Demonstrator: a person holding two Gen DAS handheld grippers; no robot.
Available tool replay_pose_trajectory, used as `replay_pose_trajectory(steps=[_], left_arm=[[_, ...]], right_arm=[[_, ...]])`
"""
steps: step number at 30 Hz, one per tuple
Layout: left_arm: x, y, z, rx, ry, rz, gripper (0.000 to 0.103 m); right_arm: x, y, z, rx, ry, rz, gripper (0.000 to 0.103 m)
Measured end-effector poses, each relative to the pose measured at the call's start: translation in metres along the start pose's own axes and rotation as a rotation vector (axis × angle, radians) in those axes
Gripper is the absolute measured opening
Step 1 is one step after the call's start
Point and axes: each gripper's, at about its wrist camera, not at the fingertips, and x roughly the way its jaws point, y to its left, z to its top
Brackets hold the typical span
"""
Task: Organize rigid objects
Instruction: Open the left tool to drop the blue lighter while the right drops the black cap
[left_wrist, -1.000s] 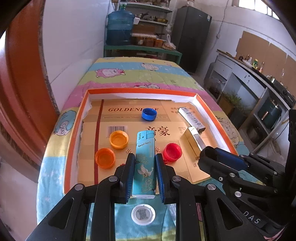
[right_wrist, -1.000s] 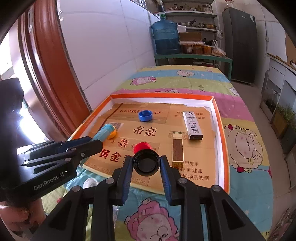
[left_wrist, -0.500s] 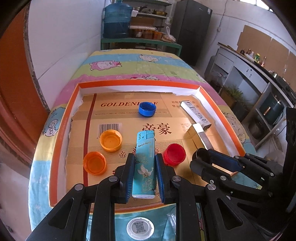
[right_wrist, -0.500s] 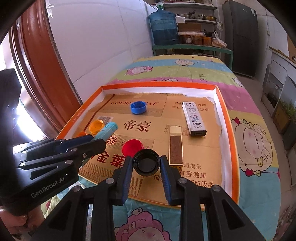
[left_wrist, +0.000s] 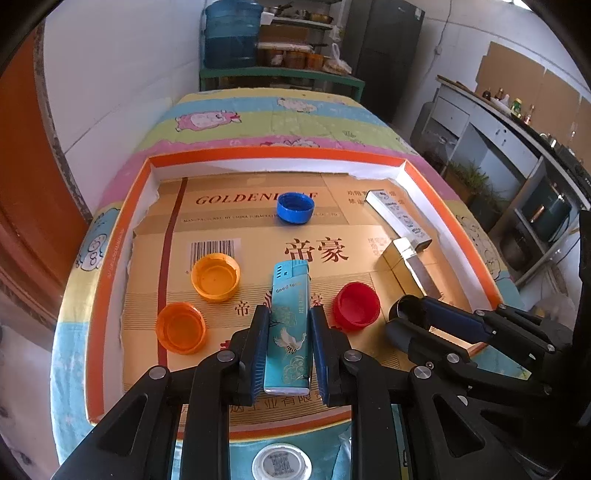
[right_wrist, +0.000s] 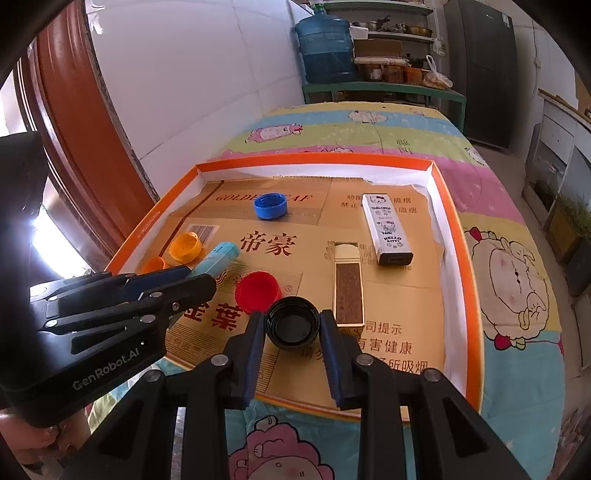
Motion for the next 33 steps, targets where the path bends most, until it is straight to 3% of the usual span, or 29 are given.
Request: replay_pose_trajectory(steps=[10, 13, 15, 17, 33], left_arm=[[0.006, 0.007, -0.002, -0.032, 0.002, -0.045, 0.024], [0.005, 0.009, -0.003, -0.033, 0.001, -0.067, 0.031], [0.003, 0.008, -0.003, -0.03, -0.001, -0.062, 0.043], [0.002, 0.008, -0.004, -0.031, -0.002, -0.067, 0.046], [-0.013, 0.009, -0.008, -0.054, -0.008, -0.078, 0.046]], right_arm=[[0.003, -0.001, -0.001, 0.009, 0.01, -0.006, 0.031], [0.002, -0.001, -0.002, 0.014, 0.009, -0.005, 0.031], [0.001, -0.002, -0.002, 0.017, 0.008, -0.003, 0.031], [0.0, -0.002, -0.003, 0.02, 0.008, 0.0, 0.031], [-0.015, -0.001, -0.004, 0.034, -0.022, 0.0, 0.036]])
